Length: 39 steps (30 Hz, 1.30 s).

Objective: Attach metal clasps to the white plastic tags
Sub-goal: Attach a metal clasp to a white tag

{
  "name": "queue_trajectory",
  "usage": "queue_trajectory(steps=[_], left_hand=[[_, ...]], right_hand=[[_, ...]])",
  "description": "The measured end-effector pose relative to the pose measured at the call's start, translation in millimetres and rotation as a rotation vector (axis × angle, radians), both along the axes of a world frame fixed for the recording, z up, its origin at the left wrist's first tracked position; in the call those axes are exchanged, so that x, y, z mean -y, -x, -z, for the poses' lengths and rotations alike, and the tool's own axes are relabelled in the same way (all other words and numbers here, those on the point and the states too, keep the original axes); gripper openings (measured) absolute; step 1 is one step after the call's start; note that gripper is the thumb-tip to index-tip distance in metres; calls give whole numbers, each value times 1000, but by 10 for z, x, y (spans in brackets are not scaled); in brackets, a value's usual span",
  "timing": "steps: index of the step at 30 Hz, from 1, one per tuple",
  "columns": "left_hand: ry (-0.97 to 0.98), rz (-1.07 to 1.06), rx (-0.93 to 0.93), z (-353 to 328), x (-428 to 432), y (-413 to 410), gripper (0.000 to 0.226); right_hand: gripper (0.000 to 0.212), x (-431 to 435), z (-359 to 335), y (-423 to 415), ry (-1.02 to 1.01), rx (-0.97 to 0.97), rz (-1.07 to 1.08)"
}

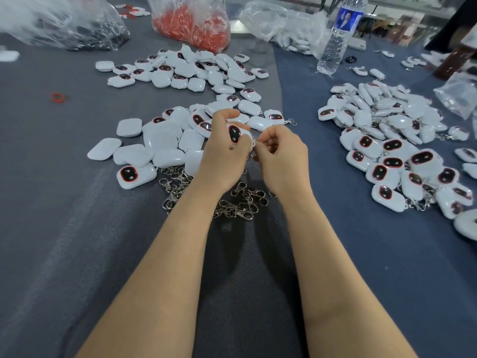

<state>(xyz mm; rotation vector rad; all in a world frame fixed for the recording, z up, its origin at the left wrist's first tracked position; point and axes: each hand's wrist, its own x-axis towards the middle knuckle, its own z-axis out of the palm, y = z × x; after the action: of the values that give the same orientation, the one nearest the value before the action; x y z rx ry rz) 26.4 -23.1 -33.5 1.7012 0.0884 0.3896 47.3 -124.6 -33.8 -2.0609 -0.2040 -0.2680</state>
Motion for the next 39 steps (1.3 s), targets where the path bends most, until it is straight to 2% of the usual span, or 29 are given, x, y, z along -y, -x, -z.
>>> queue_trajectory(steps=[9, 29, 39], left_hand=[[-27, -14, 13, 43, -14, -14, 34], [-29, -15, 17, 42, -36, -5, 32], [-70, 2, -8, 47, -27, 2, 35]], right_hand=[[21, -14, 0, 4, 5, 1, -7], [15, 50, 17, -15, 94, 45, -91], [22, 70, 31, -48, 80, 28, -88]])
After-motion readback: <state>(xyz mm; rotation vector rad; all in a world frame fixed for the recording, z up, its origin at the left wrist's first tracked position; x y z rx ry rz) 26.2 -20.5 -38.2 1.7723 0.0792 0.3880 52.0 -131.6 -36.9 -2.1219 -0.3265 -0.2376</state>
